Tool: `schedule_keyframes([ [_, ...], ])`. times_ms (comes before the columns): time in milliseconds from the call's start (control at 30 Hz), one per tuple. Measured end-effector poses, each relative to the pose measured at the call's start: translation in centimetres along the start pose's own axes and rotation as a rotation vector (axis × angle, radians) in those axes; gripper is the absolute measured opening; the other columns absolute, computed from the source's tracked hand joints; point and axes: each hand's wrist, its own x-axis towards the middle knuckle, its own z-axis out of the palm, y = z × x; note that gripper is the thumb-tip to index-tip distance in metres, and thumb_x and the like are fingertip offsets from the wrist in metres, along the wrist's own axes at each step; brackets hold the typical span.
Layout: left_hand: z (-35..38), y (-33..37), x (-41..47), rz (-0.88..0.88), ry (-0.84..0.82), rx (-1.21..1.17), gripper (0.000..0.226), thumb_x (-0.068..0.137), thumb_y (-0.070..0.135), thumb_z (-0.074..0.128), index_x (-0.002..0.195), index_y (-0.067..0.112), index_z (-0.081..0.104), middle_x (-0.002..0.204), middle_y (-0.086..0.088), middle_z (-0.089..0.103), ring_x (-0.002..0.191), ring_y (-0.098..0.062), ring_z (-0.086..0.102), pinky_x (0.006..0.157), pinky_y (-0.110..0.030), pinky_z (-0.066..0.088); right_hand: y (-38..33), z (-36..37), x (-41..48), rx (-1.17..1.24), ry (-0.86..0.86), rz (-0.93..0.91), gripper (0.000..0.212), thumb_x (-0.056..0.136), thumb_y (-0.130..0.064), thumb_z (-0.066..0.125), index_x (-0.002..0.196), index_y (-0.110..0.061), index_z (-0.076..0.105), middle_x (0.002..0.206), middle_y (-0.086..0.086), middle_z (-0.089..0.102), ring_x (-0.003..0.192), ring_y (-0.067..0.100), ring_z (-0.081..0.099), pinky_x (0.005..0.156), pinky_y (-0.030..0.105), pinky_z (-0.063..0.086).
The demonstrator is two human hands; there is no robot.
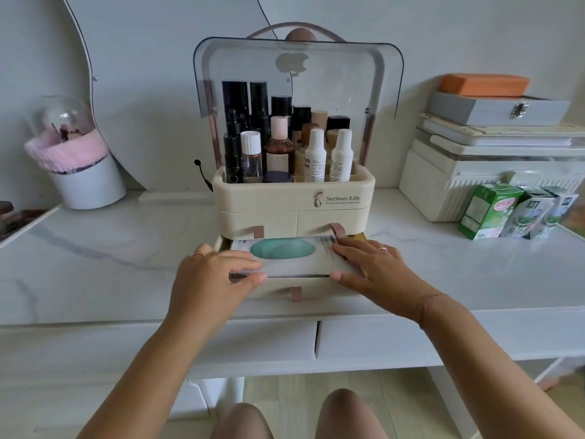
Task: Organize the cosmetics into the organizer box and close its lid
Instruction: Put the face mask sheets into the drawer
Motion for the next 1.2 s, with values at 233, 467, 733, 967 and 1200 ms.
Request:
schedule_keyframes([
  [233,1.4,-1.0,-1.0,0.140,0.097,0.093,0.043,0.075,0.067,0.041,0.082,0.039,0.073,0.095,0.027,0.068,0.098,-0.004,0.044,0.077,-0.026,0.018,-0.1,3.0,-1.2,0.039,0.382,-0.095,0.047,0.088,-0.058,0.036,0.115,-0.031,0.065,0.121,-0.016,0.060,0.125,0.010,0.044,0.114,0.043,0.018],
  [467,2.6,-1.8,-1.7,-0.220,0.066,-0.338,0.088,0.067,0.050,0.074,0.142,0.026,0.035,0.147,0.000,0.035,0.134,-0.020,0.033,0.105,-0.036,0.033,-0.1,4.0,-2.2,0.403,0.444,0.141,0.091,0.071,-0.067,0.061,0.145,-0.027,0.028,0.150,-0.004,0.030,0.136,0.009,0.027,0.112,0.031,0.024],
  [733,3.3,-4.0,0.1,-0.366,-0.013,-0.530,0.056,0.072,0.043,0.066,0.125,0.031,0.050,0.113,0.019,0.067,0.107,-0.005,0.061,0.098,-0.038,0.045,1.1,3.4,0.0,0.693,0.369,0.389,0.075,0.084,-0.029,0.069,0.146,-0.019,0.028,0.112,-0.008,0.056,0.102,0.013,0.057,0.081,0.022,0.040],
  [967,4.9,-4.0,3.1,-0.306,0.038,-0.449,0.019,0.088,0.016,0.057,0.106,0.022,0.055,0.101,0.007,0.069,0.097,-0.015,0.064,0.074,-0.028,0.043,1.8,3.5,3.3,0.705,0.337,0.366,0.028,0.088,-0.020,0.058,0.113,-0.025,0.047,0.104,-0.003,0.063,0.096,0.019,0.059,0.073,0.029,0.046],
  [1200,5.2,-3.5,3.8,-0.330,0.102,-0.405,0.032,0.089,0.017,0.057,0.120,0.022,0.055,0.099,0.005,0.067,0.091,-0.014,0.060,0.070,-0.026,0.039,1.7,3.6,4.1,0.709,0.365,0.376,0.048,0.087,-0.015,0.056,0.130,-0.032,0.040,0.109,0.008,0.062,0.101,0.024,0.058,0.087,0.042,0.049],
])
